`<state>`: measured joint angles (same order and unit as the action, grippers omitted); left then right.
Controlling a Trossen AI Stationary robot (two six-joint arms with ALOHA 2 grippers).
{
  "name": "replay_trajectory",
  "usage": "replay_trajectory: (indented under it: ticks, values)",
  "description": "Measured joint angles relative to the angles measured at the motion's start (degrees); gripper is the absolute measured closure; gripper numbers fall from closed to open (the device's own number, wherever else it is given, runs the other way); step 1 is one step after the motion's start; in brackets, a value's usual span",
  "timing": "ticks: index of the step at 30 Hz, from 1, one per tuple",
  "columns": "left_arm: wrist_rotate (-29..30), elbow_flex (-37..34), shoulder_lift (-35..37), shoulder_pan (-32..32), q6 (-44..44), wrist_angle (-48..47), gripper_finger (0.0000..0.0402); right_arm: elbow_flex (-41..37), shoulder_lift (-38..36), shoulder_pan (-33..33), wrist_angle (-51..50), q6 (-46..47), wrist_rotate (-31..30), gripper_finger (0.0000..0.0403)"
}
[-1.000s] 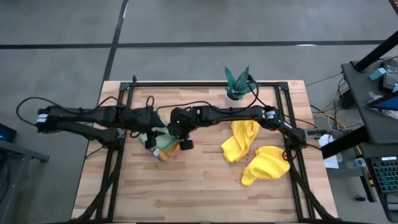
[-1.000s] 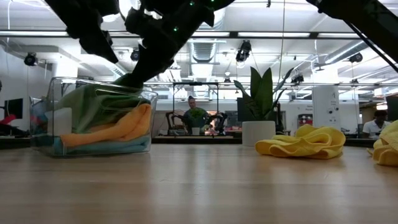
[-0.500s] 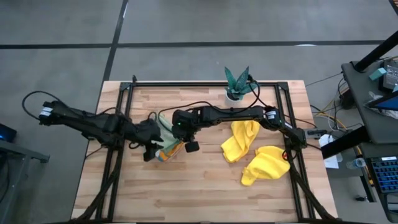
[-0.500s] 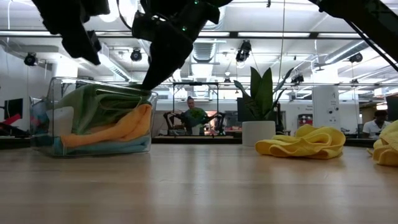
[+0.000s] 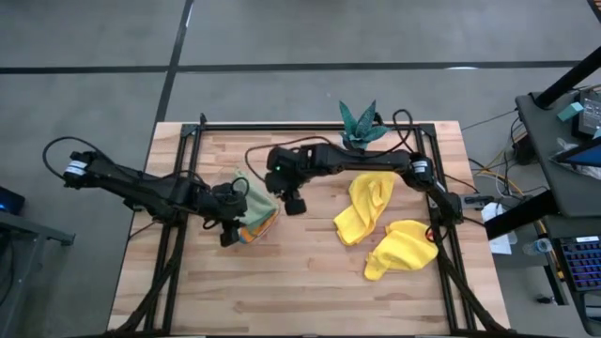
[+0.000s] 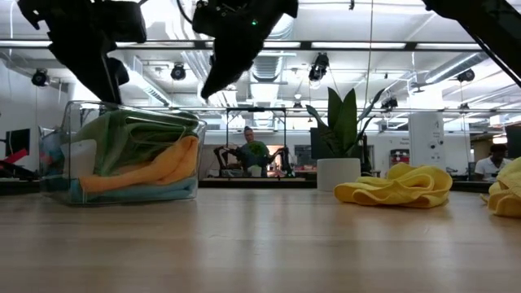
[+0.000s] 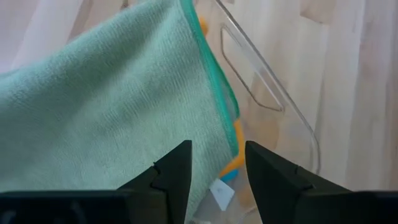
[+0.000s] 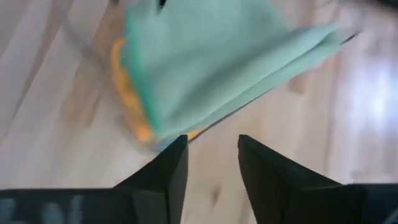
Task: Fold microfiber towels
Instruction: Put the green microfiber cloth into the transparent bin
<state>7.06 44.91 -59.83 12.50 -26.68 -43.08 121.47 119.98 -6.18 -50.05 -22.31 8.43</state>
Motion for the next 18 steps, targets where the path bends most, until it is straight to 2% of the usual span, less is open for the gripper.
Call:
replay_trajectory:
  ticks: [4,10,18]
  values:
    - [1.0,-0.3,-0.2,0.0,0.0,0.0,0.0282,-1.1,0.7,-1.3,9.1,1.2,0.5,0.0311]
    - [1.0,-2.8,-1.9,0.0,0.0,1.3,0.0329,-4.7,1.9,-1.2,22.2,1.3,0.6,0.0387]
    - [1.0,-5.0,-3.9,0.0,0.0,6.2,0.0384,-4.6,5.1,-1.2,26.3,3.3,0.8,0.0394]
